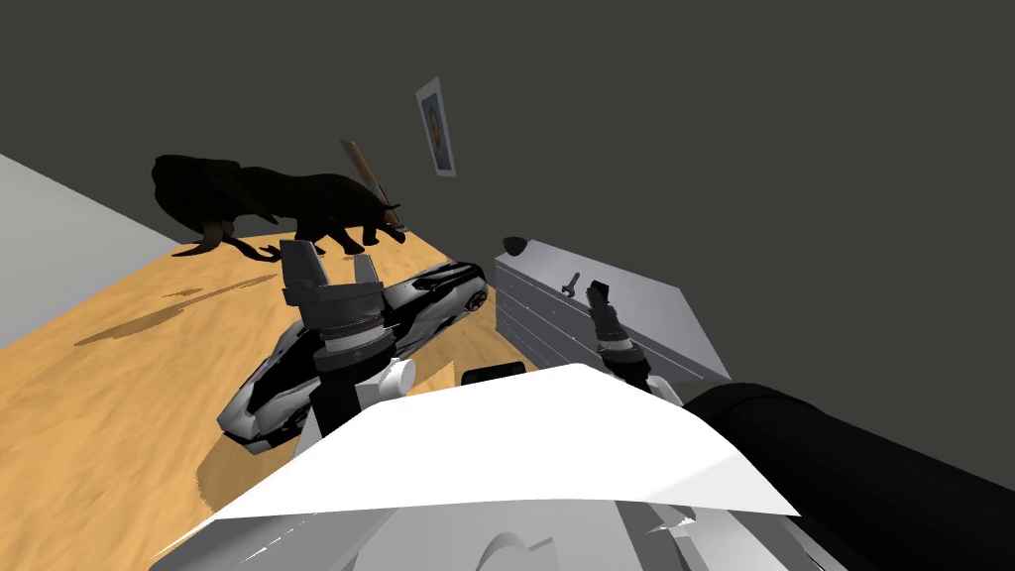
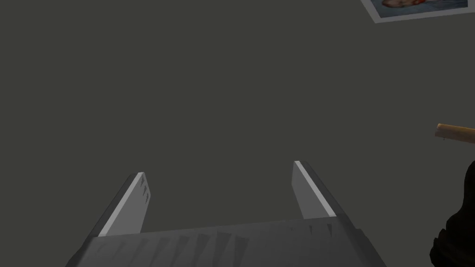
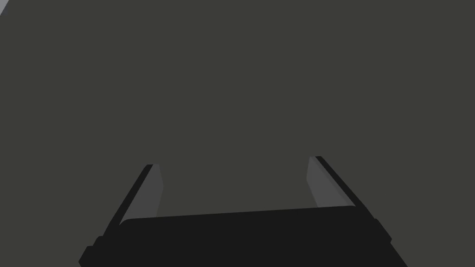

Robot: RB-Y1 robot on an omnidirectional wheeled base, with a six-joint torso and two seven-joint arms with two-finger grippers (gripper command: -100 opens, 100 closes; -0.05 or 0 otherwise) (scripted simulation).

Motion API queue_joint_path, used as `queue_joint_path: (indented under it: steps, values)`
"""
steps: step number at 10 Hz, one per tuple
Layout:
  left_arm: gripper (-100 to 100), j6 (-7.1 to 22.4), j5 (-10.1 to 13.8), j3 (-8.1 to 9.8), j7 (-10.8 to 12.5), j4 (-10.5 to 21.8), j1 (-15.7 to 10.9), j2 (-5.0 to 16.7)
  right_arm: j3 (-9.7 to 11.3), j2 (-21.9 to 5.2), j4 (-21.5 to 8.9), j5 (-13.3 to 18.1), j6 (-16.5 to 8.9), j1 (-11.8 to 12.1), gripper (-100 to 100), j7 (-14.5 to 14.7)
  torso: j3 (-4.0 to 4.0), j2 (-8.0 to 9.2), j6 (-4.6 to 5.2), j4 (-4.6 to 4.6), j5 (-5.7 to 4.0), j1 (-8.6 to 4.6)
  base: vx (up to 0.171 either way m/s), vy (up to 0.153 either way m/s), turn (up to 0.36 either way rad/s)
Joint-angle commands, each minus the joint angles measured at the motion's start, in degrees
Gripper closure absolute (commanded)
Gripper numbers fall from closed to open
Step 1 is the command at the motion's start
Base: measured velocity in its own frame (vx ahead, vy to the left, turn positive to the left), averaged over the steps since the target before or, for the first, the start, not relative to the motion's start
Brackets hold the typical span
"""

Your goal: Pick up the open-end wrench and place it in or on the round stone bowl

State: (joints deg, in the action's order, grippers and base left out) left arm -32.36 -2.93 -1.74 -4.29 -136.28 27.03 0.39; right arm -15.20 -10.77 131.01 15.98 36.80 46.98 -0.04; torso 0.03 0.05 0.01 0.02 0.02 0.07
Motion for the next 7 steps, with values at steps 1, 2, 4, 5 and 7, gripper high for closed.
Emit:
queue_joint_path:
  steps: [1, 2, 4, 5, 7]
  values:
    - [0, 0.00, 0.00, 0.00, 0.00, 0.00, 0.00, 0.00, -2.86, -1.50, -0.06, 1.97, 0.97, 2.86, -100, 1.08, 0.00, 0.00, 0.00, 0.00, 0.00, 0.00, -0.002, 0.025, 0.140]
    - [0, 0.00, 0.00, 0.00, 0.00, 0.00, 0.00, 0.00, -4.61, -2.84, -0.06, 3.75, 1.92, 4.42, -100, 2.07, 0.00, -0.01, -0.02, 0.00, 0.00, -0.01, 0.003, 0.034, 0.250]
    - [0, 0.00, 0.00, 0.00, 0.00, 0.00, 0.00, 0.00, -7.92, -4.23, -0.02, 5.61, 2.87, 7.59, -100, 3.11, -0.02, -0.03, 0.01, -0.01, 0.00, -0.01, 0.006, 0.024, 0.103]
    - [0, 0.00, 0.00, 0.00, 0.00, 0.00, 0.00, 0.00, -8.91, -4.23, -0.02, 5.61, 2.87, 8.95, -100, 3.11, -0.03, -0.04, -0.02, -0.01, 0.00, 0.00, 0.007, 0.017, 0.079]
    - [0, 0.00, 0.00, 0.00, 0.00, 0.00, 0.00, 0.00, -11.82, -5.64, 0.05, 7.53, 3.80, 12.04, -100, 4.18, -0.03, -0.06, -0.02, -0.01, 0.00, -0.02, 0.011, 0.016, 0.126]
